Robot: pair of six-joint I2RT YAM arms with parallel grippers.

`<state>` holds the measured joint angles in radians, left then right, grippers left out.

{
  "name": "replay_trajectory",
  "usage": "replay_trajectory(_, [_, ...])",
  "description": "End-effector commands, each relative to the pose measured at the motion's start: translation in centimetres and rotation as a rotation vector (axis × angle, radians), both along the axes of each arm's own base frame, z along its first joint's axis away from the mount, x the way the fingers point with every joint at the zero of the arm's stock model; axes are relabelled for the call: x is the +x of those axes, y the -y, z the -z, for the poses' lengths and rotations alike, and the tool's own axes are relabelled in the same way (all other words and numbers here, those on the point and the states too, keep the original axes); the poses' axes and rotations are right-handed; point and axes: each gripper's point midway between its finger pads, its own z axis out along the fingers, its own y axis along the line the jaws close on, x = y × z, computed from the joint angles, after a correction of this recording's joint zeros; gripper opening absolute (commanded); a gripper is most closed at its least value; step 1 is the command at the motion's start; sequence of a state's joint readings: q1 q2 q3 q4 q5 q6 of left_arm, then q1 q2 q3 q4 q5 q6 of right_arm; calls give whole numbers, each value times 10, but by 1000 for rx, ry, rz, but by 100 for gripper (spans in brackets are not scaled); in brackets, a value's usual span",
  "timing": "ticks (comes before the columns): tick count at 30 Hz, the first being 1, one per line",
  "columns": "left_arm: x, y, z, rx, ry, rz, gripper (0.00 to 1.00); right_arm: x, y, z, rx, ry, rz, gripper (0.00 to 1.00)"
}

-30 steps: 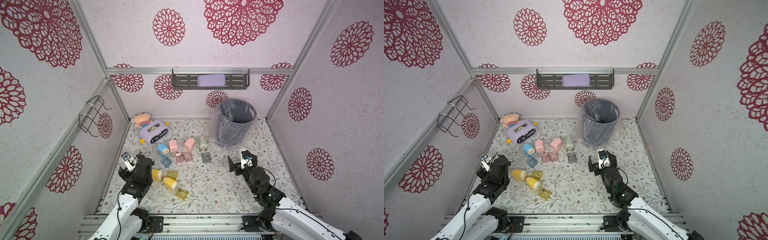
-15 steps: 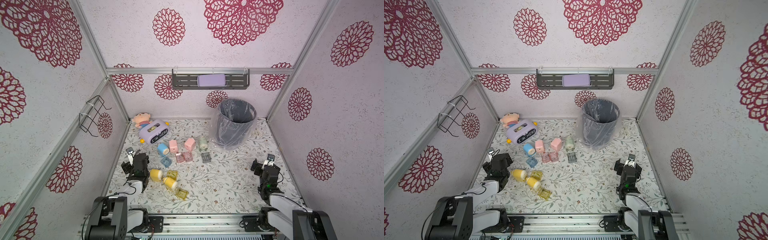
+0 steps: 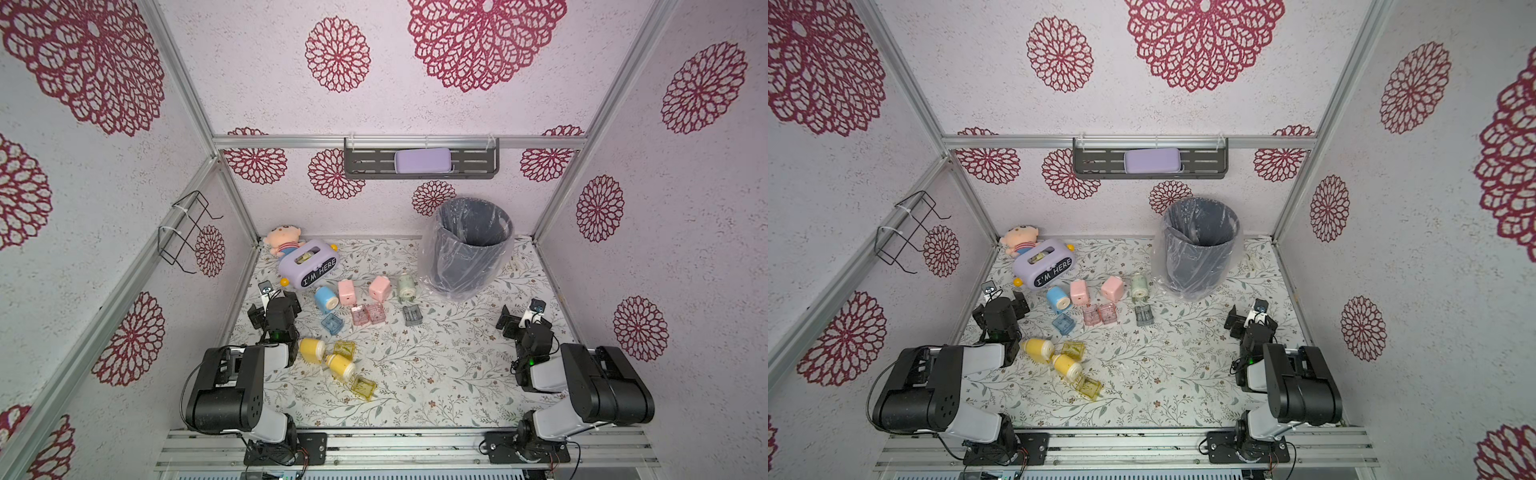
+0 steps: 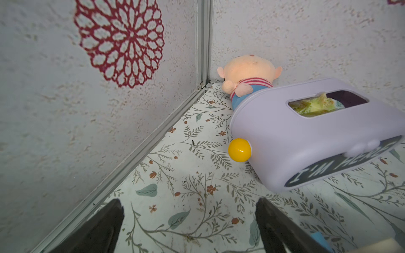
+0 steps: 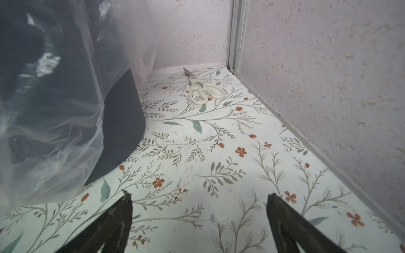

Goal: Take out the pencil sharpener tray and clean the shavings
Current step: Reset both arms

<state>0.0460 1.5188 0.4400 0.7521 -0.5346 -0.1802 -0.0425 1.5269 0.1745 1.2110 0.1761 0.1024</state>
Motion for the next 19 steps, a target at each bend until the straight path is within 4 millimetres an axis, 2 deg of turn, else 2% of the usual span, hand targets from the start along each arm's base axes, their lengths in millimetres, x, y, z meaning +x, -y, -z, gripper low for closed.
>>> replay_trajectory(1, [7,1,-5,-30,53,62,97,18,-13,-24,-40,65,-63,99])
replay_trajectory(3, [8,1,-7,-9,101,73,97,24,-18,-23,-58,50,-77,99])
replay_trajectory(5, [7,2,-3,-30,68,74,97,25,-22,-21,-68,34,-93,99])
replay_trajectory(19, [7,2,-6,-19,87,73,97,25,-23,-21,-77,32,-92,99])
